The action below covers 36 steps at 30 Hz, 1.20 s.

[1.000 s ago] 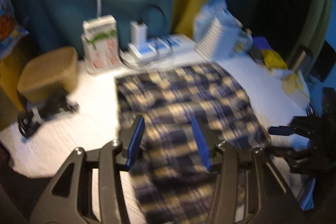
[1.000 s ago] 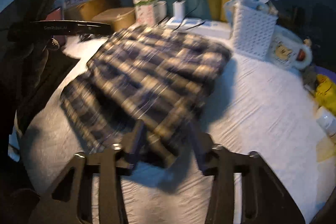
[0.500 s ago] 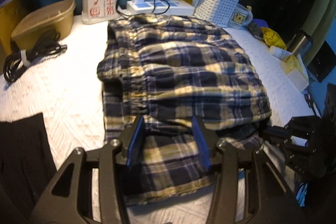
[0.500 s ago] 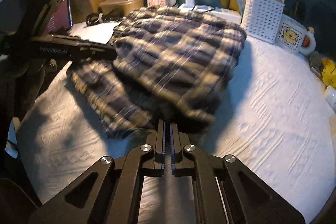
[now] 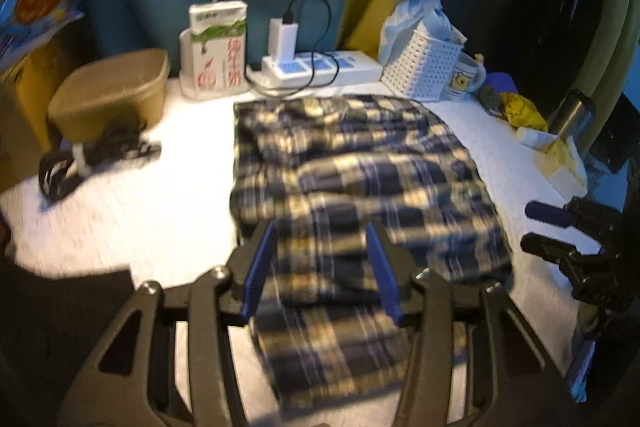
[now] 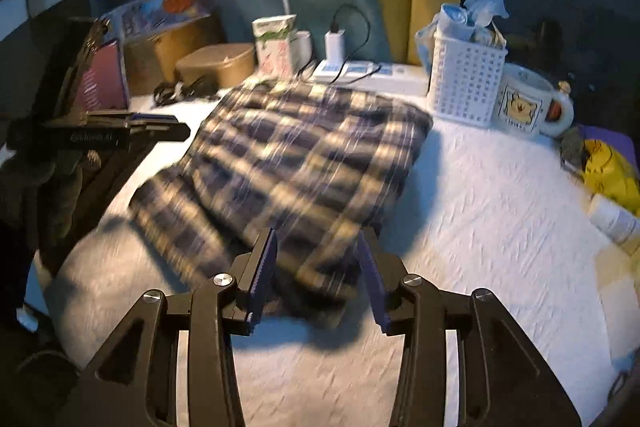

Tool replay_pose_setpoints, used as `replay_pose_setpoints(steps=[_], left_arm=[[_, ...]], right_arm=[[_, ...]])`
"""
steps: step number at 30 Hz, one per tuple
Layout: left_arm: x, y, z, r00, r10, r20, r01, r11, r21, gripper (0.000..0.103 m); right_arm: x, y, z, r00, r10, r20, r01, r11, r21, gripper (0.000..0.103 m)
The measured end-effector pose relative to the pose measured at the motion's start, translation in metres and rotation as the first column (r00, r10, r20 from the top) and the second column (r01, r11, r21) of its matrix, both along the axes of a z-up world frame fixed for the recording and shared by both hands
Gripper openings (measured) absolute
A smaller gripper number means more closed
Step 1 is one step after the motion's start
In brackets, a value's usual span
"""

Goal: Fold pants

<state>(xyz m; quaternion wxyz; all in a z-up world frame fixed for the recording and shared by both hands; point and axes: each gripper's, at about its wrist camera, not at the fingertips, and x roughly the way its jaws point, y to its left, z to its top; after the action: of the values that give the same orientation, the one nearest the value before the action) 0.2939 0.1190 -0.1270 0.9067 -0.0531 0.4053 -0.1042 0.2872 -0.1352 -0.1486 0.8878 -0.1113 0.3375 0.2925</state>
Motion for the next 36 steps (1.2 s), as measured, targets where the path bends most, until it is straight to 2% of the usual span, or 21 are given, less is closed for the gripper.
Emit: replay_pose_setpoints(steps=[7, 12, 17, 21, 24, 26, 28, 31, 34, 35, 36], left_arm=[[0.054, 0.008, -0.025, 0.997, 0.048, -0.053, -0.044, 0.996, 0.078, 0.049], [0.062, 0.022, -0.046, 0.995, 0.037, -0.096, -0.032, 0.998, 0.055, 0.053], [0.051, 0.030, -0.037, 0.995, 0.018, -0.102, -0.017, 1.000, 0.012, 0.053], [0.050, 0.044, -0.004, 0.999, 0.025, -0.028, -0.026, 1.000, -0.005, 0.053], [0.065, 0.051, 0.007, 1.000, 0.025, -0.012, -0.025, 0.999, -0.039, 0.053], [0.080, 0.053, 0.005, 1.000, 0.018, -0.016, -0.018, 0.999, -0.032, 0.053], [0.096, 0.051, -0.005, 0.999, 0.000, -0.055, -0.003, 0.999, -0.042, 0.053], [0.115, 0.044, -0.024, 0.993, -0.012, -0.120, 0.010, 1.000, -0.020, 0.053], [0.127, 0.043, -0.036, 0.990, -0.006, -0.143, 0.003, 1.000, -0.021, 0.054], [0.131, 0.043, -0.040, 0.989, 0.003, -0.150, -0.006, 1.000, -0.021, 0.056], [0.135, 0.043, -0.043, 0.988, 0.014, -0.157, -0.018, 1.000, -0.023, 0.063]], right_arm=[[0.049, 0.018, -0.018, 0.998, -0.030, -0.053, 0.030, 0.999, 0.012, 0.045], [0.059, 0.016, -0.047, 0.991, -0.036, -0.129, 0.030, 0.998, -0.046, 0.044], [0.058, -0.003, -0.033, 0.991, -0.036, -0.128, 0.034, 0.999, -0.018, 0.045], [0.077, -0.017, -0.015, 0.993, -0.074, -0.093, 0.075, 0.997, 0.013, 0.045], [0.100, -0.021, -0.007, 0.990, -0.125, -0.072, 0.126, 0.992, 0.013, 0.045], [0.116, -0.021, -0.004, 0.987, -0.140, -0.081, 0.143, 0.989, 0.040, 0.045], [0.127, -0.019, -0.004, 0.985, -0.145, -0.087, 0.150, 0.987, 0.050, 0.047], [0.141, -0.011, -0.007, 0.985, -0.142, -0.103, 0.148, 0.987, 0.058, 0.059], [0.152, -0.004, -0.014, 0.984, -0.127, -0.125, 0.134, 0.990, 0.051, 0.059], [0.157, -0.002, -0.018, 0.983, -0.125, -0.134, 0.132, 0.990, 0.046, 0.059], [0.160, -0.001, -0.021, 0.982, -0.124, -0.141, 0.132, 0.990, 0.043, 0.059]])
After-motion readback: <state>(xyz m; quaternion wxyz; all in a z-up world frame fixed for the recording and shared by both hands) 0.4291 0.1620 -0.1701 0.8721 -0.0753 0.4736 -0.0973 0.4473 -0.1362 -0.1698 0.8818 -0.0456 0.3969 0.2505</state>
